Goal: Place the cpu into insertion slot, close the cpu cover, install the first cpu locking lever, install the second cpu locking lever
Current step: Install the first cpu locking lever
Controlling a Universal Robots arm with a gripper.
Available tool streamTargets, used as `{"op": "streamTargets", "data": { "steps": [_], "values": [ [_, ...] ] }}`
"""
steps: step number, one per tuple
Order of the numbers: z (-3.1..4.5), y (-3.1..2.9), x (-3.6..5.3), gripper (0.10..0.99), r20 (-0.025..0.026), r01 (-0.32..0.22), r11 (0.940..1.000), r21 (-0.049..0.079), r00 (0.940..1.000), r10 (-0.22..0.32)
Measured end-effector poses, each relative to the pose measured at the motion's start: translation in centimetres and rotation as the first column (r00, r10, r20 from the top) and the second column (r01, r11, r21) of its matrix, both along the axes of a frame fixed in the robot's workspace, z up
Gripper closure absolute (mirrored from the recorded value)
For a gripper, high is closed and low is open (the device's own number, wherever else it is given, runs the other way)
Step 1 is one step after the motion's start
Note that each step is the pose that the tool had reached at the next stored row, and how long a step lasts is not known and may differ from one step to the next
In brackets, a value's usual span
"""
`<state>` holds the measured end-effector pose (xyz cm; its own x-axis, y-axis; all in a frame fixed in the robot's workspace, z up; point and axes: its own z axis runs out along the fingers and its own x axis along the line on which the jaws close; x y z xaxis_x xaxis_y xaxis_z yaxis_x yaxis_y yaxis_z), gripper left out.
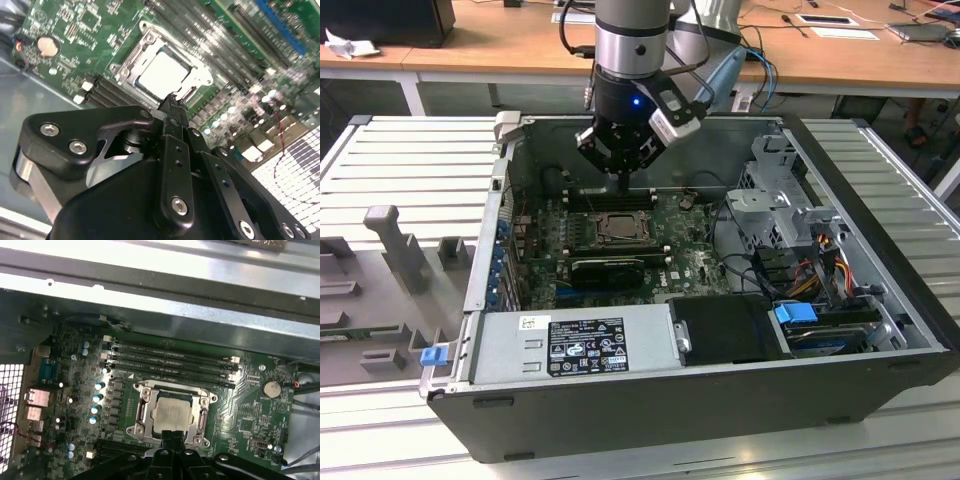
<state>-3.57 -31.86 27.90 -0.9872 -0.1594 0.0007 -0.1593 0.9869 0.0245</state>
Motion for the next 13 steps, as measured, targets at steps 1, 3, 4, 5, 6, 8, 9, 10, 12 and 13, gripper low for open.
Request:
{"op": "streamTargets", "data": {
  "steps": [1, 3, 4, 5, 6, 8, 9, 10, 12, 13],
  "values": [
    [-0.02, 0.0, 0.0, 0.98, -0.0001, 0.004, 1.0, 0.005, 1.0, -0.004],
    [-0.32, 0.0, 0.0, 0.98, 0.0, 0.031, 0.9995, 0.007, 0.9995, -0.031],
    [-0.48, 0.0, 0.0, 0.98, 0.0, 0.047, 0.9989, 0.007, 0.9989, -0.047],
    [-0.68, 0.0, 0.0, 0.98, 0.0, 0.066, 0.9978, 0.007, 0.9978, -0.066],
    [-0.89, 0.0, 0.0, 0.98, -0.0001, 0.081, 0.9967, 0.007, 0.9967, -0.081],
    [-1.25, 0.0, -0.04, 0.98, 0.0, 0.104, 0.9946, 0.007, 0.9946, -0.104],
    [-1.35, 0.0, -0.1, 0.98, 0.0, 0.11, 0.9939, 0.007, 0.9939, -0.11],
    [-1.43, -0.01, -0.38, 0.98, 0.0, 0.115, 0.9933, 0.007, 0.9934, -0.115],
    [-1.48, -0.01, -0.63, 0.98, 0.0, 0.115, 0.9933, 0.007, 0.9934, -0.115],
    [-1.5, 0.0, -0.79, 0.98, 0.0, 0.115, 0.9933, 0.007, 0.9934, -0.115]
  ]
}}
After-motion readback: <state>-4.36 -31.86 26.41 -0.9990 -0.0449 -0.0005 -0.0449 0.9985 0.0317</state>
